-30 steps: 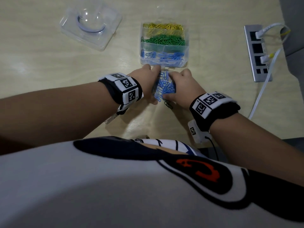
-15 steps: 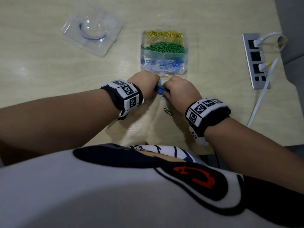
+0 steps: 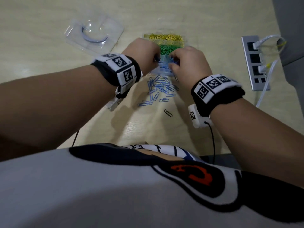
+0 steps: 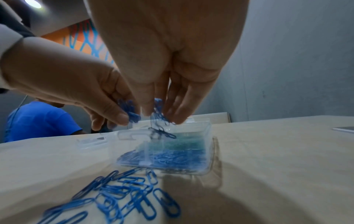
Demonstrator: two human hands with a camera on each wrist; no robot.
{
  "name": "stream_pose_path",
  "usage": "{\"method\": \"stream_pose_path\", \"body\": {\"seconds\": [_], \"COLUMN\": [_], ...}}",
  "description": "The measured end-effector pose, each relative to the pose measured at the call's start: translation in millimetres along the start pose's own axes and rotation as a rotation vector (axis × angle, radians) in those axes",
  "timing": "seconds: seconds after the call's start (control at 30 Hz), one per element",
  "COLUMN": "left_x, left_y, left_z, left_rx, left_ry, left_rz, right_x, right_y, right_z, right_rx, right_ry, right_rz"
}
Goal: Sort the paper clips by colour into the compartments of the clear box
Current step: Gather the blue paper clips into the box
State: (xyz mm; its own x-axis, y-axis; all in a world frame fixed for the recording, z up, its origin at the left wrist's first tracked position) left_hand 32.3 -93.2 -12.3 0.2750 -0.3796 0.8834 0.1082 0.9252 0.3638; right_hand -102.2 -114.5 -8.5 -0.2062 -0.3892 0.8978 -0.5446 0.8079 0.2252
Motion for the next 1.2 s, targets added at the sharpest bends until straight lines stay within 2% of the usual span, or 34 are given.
{"method": "stream_pose_path", "body": {"seconds": [0.17, 0.3, 0.37, 0.43, 0.5, 0.6, 0.7, 0.83, 0.9, 1.03, 1.13, 1.2], "left_x": [1.1, -6.1, -14.5, -29.5, -44.0, -57.1, -66.0, -71.1, -70.3, -65.7, -63.8, -66.6], "left_y": [-4.7, 8.3, 18.2, 27.8, 37.6, 46.5, 48.0, 48.0, 50.3, 55.6, 52.7, 45.9], "left_z": [-2.0, -0.8, -0.9, -4.4, -10.2, -23.3, -22.9, -12.0, -12.4, -17.9, -15.0, -12.1], "left_rx": [0.010, 0.010, 0.024, 0.066, 0.118, 0.226, 0.259, 0.192, 0.185, 0.269, 0.310, 0.275], "left_ry": [-0.026, -0.007, -0.021, -0.074, -0.155, -0.135, -0.023, 0.041, -0.016, -0.091, -0.061, -0.010], "left_rz": [-0.043, -0.059, -0.121, -0.247, -0.350, -0.363, -0.339, -0.393, -0.415, -0.359, -0.342, -0.321], "right_x": [-1.8, -1.9, -4.4, -11.7, -26.4, -47.4, -59.8, -65.2, -58.3, -56.8, -61.4, -65.8], "right_y": [1.0, 12.1, 19.9, 27.9, 35.0, 46.3, 44.7, 42.0, 42.6, 49.0, 48.3, 40.9], "right_z": [2.3, 10.0, 13.9, 21.4, 34.3, 45.0, 31.9, 16.4, 20.2, 30.6, 28.4, 19.7], "right_rx": [-0.001, -0.030, -0.044, -0.113, -0.254, -0.438, -0.325, -0.184, -0.188, -0.268, -0.322, -0.270], "right_ry": [0.045, -0.035, -0.062, -0.038, 0.019, 0.039, 0.007, -0.040, -0.045, 0.073, 0.023, -0.006], "right_rz": [-0.027, 0.016, 0.016, -0.031, -0.155, -0.314, -0.334, -0.381, -0.367, -0.429, -0.365, -0.338]}}
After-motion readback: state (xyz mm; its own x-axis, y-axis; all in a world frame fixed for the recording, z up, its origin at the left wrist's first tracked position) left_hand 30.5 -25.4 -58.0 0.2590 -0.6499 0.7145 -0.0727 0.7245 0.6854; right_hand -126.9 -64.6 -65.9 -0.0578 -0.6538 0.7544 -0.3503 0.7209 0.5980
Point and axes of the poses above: each hand's wrist, its own y-axis away from the middle knuckle, its own x-axis out of the back of the hand, z = x × y, the point moved 5 cm from there along -y, towards the middle knuckle, and after that the axes turned 12 degrees about -z, right-handed, at the moved point
